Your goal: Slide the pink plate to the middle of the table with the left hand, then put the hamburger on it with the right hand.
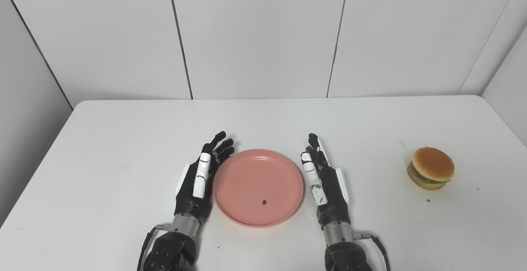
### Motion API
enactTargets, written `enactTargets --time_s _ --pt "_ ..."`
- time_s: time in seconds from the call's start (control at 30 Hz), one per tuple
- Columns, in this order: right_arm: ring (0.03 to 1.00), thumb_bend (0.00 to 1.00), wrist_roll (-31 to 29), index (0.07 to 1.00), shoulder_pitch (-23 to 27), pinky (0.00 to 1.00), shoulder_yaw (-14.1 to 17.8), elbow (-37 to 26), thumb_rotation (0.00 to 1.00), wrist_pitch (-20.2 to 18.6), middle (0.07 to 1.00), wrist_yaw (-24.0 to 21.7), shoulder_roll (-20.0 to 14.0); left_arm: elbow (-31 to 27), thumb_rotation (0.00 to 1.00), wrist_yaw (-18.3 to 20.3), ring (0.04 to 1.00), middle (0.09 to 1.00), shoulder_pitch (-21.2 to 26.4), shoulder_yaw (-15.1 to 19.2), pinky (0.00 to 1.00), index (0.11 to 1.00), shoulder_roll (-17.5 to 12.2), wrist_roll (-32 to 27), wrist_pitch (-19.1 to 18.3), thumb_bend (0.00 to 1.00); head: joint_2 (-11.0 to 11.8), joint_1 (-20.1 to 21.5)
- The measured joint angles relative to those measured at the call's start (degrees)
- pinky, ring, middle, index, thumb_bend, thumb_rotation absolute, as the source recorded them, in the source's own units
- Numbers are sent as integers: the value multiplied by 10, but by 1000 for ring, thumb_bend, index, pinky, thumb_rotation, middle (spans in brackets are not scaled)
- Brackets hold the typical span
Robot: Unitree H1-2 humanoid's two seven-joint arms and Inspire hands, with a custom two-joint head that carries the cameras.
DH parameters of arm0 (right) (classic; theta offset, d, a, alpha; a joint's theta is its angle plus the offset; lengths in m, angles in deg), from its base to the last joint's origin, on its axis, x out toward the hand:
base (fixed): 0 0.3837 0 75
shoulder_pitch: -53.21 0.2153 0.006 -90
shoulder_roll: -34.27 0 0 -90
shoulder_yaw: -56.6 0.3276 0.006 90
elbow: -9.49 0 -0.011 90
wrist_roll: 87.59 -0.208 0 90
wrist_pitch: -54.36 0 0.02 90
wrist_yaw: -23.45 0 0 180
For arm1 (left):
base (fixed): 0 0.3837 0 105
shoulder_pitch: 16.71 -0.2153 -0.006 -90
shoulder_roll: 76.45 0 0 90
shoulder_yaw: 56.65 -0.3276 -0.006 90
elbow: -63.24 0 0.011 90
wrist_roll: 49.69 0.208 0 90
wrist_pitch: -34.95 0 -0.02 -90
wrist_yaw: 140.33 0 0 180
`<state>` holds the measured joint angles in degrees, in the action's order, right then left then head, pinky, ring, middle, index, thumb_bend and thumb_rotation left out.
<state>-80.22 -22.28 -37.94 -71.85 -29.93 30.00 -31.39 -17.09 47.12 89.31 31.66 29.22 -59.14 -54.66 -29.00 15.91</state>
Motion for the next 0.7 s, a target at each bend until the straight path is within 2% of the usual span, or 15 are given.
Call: enactTargets --time_s 0.1,0.2,0.33,0.4,0.47,0.53,0.6,0.7 --pt "994 652 -11 994 2 977 0 0 940 0 995 -13 -9 0 1000 1 918 897 -1 -6 952 903 0 5 0 605 2 1" --pt "996 655 -9 1000 7 999 5 0 955 0 992 -17 -23 1 1000 1 930 904 -1 -7 968 909 1 8 3 605 2 6" --pt "998 647 13 1000 16 1000 12 -20 915 -13 989 -17 -59 9 1000 1 929 904 0 -5 964 915 5 9 11 598 2 12" --pt "1000 620 21 1000 28 996 20 -32 881 -25 993 -17 -75 13 1000 0 930 903 2 -4 965 915 5 9 15 600 2 16" --pt "993 566 24 1000 37 955 25 -52 714 -32 997 -18 -90 15 1000 0 934 903 3 -4 978 904 5 9 16 618 -3 25" --pt "982 565 24 1000 42 925 28 -72 691 -35 994 -22 -100 15 1000 0 934 902 3 -3 981 901 5 9 16 623 -4 29" --pt "957 594 39 987 45 916 28 -94 681 -55 969 -23 -111 15 1000 0 933 902 3 -3 977 900 6 9 15 625 -6 33" --pt "956 620 82 987 45 931 25 -142 665 -106 966 -30 -132 14 1000 0 940 913 3 -3 979 906 6 8 14 618 -9 45"
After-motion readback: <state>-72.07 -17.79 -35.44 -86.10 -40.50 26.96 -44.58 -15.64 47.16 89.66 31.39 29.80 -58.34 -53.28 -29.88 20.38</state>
